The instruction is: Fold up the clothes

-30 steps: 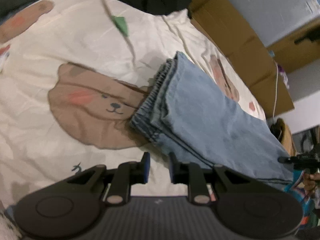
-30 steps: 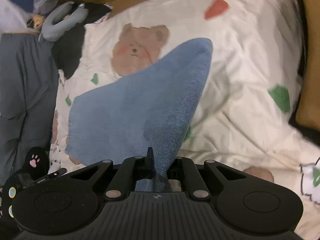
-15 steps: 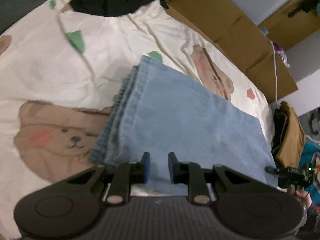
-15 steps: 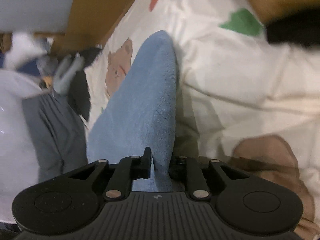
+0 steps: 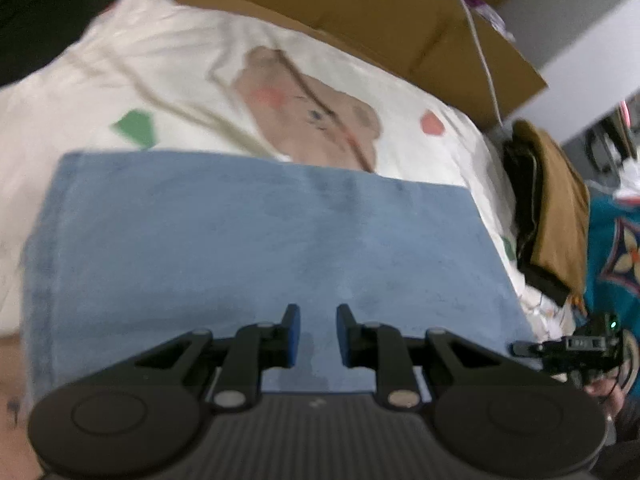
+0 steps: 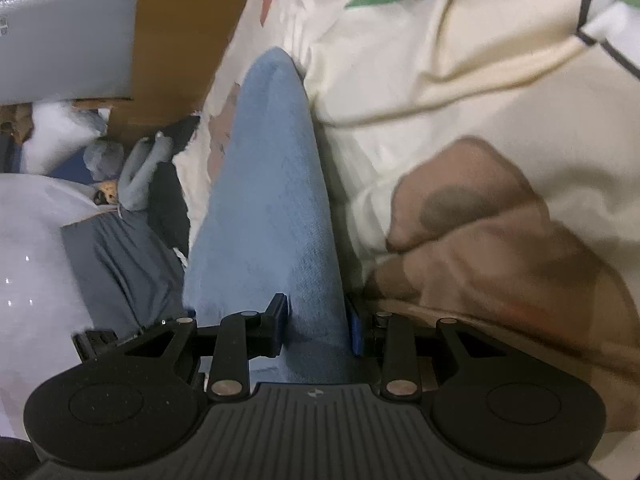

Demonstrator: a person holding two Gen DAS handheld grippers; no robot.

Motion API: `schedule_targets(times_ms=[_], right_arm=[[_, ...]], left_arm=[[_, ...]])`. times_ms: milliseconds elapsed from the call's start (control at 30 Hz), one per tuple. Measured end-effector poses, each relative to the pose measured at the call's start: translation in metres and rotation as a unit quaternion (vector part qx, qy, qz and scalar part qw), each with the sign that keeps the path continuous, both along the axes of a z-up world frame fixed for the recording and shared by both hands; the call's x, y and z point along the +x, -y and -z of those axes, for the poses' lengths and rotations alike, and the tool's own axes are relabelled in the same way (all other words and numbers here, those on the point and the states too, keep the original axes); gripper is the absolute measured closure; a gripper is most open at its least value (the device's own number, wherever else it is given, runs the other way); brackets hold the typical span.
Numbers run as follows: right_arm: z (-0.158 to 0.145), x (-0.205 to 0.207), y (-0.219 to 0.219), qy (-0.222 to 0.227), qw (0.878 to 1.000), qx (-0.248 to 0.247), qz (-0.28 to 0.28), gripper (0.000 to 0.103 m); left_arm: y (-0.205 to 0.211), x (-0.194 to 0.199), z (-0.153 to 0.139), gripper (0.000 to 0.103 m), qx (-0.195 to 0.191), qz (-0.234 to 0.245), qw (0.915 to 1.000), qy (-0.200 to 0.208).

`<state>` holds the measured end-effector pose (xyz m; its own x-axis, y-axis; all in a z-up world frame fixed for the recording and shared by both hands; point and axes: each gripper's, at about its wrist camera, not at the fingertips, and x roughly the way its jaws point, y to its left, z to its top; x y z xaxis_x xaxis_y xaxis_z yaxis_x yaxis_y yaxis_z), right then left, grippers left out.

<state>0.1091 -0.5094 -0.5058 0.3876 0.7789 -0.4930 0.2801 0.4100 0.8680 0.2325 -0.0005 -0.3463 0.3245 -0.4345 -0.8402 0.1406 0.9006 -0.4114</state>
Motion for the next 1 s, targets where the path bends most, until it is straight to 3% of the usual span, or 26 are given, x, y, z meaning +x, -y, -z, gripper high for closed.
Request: schedule_targets(times_ms=[167, 367, 667, 1000], right_arm=[[-0.009, -0.003, -0.004, 0.013, 1.000, -0.017, 0.007, 0.080], [-0.027, -0.005, -0.007, 0.028, 0.999, -0.030, 0.013, 0.081], [-0.035, -0.007, -0.011, 0.035, 0.999, -0.033, 0.026, 0.081], [-0.031, -0.005, -0.009, 0.019, 0.999, -0.038, 0.024, 0.078]], left_arm=[[0.019, 0.026, 0.008, 0.083, -0.008, 0.004, 0.9999, 0.009], [0.037, 0.051, 0.010, 0.083, 0.012, 0.004, 0.9993, 0.035], [0.058, 0.059, 0.034, 0.084, 0.012, 0.021, 0.9996, 0.015], [0.056, 0.088, 0.053, 0.098, 0.017, -0.029, 0.9987, 0.037]])
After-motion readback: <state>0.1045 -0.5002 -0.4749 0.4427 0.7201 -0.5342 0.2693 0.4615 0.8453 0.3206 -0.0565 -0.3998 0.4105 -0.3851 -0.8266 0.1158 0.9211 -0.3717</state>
